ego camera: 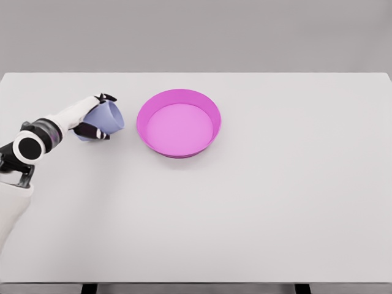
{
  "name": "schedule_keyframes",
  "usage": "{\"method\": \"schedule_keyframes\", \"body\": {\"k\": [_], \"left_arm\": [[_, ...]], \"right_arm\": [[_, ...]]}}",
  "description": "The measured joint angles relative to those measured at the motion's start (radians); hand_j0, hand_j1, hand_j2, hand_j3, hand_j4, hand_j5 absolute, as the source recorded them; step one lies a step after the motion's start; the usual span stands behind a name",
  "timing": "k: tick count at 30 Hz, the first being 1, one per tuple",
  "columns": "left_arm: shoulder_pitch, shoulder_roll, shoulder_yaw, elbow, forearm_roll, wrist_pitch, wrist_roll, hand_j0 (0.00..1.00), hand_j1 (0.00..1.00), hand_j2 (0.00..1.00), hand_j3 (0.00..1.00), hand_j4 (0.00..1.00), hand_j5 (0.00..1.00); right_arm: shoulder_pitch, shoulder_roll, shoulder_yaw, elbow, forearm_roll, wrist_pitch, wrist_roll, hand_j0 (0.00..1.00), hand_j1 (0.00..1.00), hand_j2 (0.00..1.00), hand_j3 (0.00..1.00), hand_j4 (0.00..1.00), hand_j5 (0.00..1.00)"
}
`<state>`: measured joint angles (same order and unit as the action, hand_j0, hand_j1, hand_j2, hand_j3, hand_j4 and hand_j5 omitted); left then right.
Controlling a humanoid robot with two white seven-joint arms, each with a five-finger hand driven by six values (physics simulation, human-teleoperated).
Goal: Flip the cup with left arm and place it on the plate
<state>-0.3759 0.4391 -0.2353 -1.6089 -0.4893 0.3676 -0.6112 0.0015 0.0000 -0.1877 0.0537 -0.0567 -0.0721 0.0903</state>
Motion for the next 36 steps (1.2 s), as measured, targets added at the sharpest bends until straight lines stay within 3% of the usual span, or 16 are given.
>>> {"method": "schedule_keyframes", "body": {"k": [6,13,18,24,36], "left_arm": [[0.017,0.008,0.049,0.029,0.126,-0.169,0.0,0.74,0.74,0.74,0.74,0.74,0.74],[0.02,0.005,0.128,0.137,0.295,-0.402,0.0,0.74,0.74,0.74,0.74,0.74,0.74],[0.018,-0.019,0.156,0.172,0.39,-0.494,0.0,0.73,0.73,0.73,0.73,0.73,0.73],[-0.006,-0.087,0.153,0.264,0.432,-0.615,0.0,0.73,0.73,0.73,0.73,0.73,0.73],[-0.067,-0.223,0.138,0.301,0.465,-0.712,0.0,0.74,0.74,0.74,0.74,0.74,0.74]], "right_arm": [[0.0,0.0,0.0,0.0,0.0,0.0,0.0,1.0,1.0,1.0,1.0,1.0,1.0],[0.0,0.0,0.0,0.0,0.0,0.0,0.0,1.0,1.0,1.0,1.0,1.0,1.0],[0.0,0.0,0.0,0.0,0.0,0.0,0.0,1.0,1.0,1.0,1.0,1.0,1.0],[0.0,0.0,0.0,0.0,0.0,0.0,0.0,1.0,1.0,1.0,1.0,1.0,1.0],[0.0,0.0,0.0,0.0,0.0,0.0,0.0,1.0,1.0,1.0,1.0,1.0,1.0]]}}
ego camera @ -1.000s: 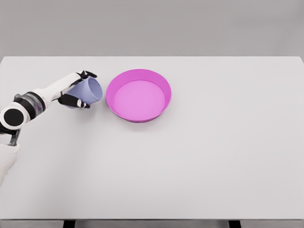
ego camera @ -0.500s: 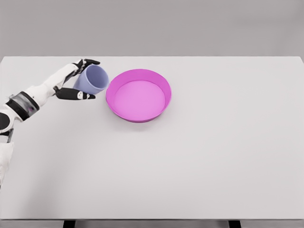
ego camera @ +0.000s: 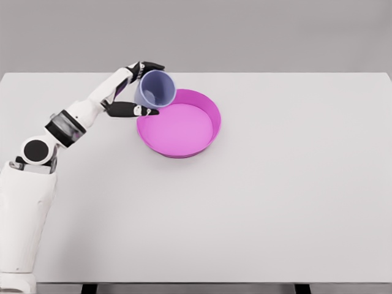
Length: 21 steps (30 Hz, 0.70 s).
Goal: Flip the cup with left arm and place it on the plate
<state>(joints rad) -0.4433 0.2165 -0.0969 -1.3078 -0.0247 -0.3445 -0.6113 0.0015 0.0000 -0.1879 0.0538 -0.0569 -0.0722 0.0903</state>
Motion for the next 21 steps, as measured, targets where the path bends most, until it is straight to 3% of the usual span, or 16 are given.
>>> {"method": "schedule_keyframes", "body": {"k": [7,15,21], "left_arm": [[-0.026,-0.037,-0.047,0.082,0.0,-0.024,0.0,0.73,0.73,0.73,0.73,0.73,0.73],[-0.031,-0.075,-0.056,0.169,0.041,-0.075,0.0,0.73,0.73,0.73,0.73,0.73,0.73],[-0.044,-0.104,-0.061,0.277,0.06,-0.122,0.0,0.73,0.73,0.73,0.73,0.73,0.73]], "right_arm": [[0.0,0.0,0.0,0.0,0.0,0.0,0.0,1.0,1.0,1.0,1.0,1.0,1.0],[0.0,0.0,0.0,0.0,0.0,0.0,0.0,1.0,1.0,1.0,1.0,1.0,1.0],[0.0,0.0,0.0,0.0,0.0,0.0,0.0,1.0,1.0,1.0,1.0,1.0,1.0]]}}
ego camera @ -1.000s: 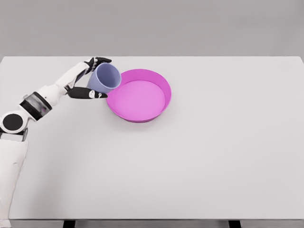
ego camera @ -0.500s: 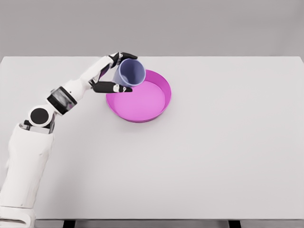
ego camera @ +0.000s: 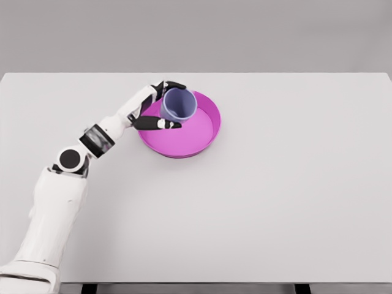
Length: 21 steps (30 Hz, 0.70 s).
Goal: Flip the cup with left arm and place it on the plate
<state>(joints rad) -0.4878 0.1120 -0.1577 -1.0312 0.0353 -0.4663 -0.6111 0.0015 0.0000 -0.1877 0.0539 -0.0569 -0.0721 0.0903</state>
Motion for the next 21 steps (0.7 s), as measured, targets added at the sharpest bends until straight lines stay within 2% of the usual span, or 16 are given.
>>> {"method": "schedule_keyframes", "body": {"k": [9,17,20,21], "left_arm": [[-0.029,-0.034,-0.008,0.089,-0.007,-0.02,0.0,0.73,0.73,0.73,0.73,0.73,0.73],[-0.04,-0.035,-0.021,0.11,-0.003,-0.03,0.0,0.74,0.74,0.74,0.74,0.74,0.74],[-0.04,-0.035,-0.022,0.125,-0.002,-0.03,0.0,0.77,0.77,0.77,0.77,0.77,0.77],[-0.04,-0.035,-0.022,0.128,-0.002,-0.03,0.0,0.85,0.85,0.85,0.85,0.85,0.85]], "right_arm": [[0.0,0.0,0.0,0.0,0.0,0.0,0.0,1.0,1.0,1.0,1.0,1.0,1.0],[0.0,0.0,0.0,0.0,0.0,0.0,0.0,1.0,1.0,1.0,1.0,1.0,1.0],[0.0,0.0,0.0,0.0,0.0,0.0,0.0,1.0,1.0,1.0,1.0,1.0,1.0],[0.0,0.0,0.0,0.0,0.0,0.0,0.0,1.0,1.0,1.0,1.0,1.0,1.0]]}}
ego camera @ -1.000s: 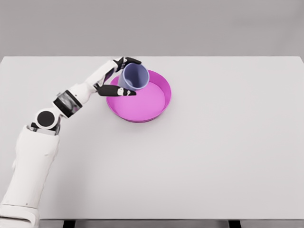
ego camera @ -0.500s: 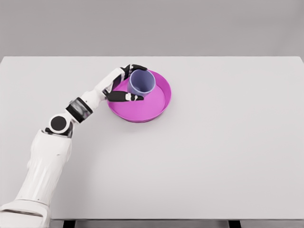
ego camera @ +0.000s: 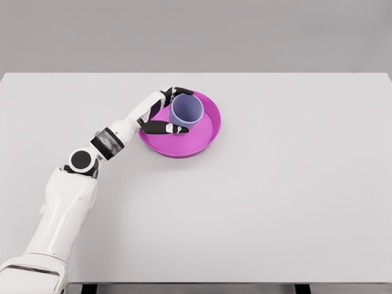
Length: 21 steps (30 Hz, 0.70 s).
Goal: Flip the cup with left arm and place it on the plate
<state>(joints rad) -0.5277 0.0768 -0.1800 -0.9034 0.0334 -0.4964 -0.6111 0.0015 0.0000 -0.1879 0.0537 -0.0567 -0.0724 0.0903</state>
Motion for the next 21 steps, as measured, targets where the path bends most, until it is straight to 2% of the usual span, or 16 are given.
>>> {"method": "schedule_keyframes", "body": {"k": [3,5,21], "left_arm": [[0.003,-0.001,-0.003,0.005,-0.003,0.0,0.0,0.96,0.96,0.96,0.96,0.96,0.96],[0.003,-0.001,-0.009,0.006,-0.006,0.001,0.0,1.0,1.0,1.0,1.0,1.0,1.0],[-0.005,0.016,-0.014,-0.015,-0.001,0.0,0.0,1.0,1.0,1.0,1.0,1.0,1.0]], "right_arm": [[0.0,0.0,0.0,0.0,0.0,0.0,0.0,1.0,1.0,1.0,1.0,1.0,1.0],[0.0,0.0,0.0,0.0,0.0,0.0,0.0,1.0,1.0,1.0,1.0,1.0,1.0],[0.0,0.0,0.0,0.0,0.0,0.0,0.0,1.0,1.0,1.0,1.0,1.0,1.0]]}}
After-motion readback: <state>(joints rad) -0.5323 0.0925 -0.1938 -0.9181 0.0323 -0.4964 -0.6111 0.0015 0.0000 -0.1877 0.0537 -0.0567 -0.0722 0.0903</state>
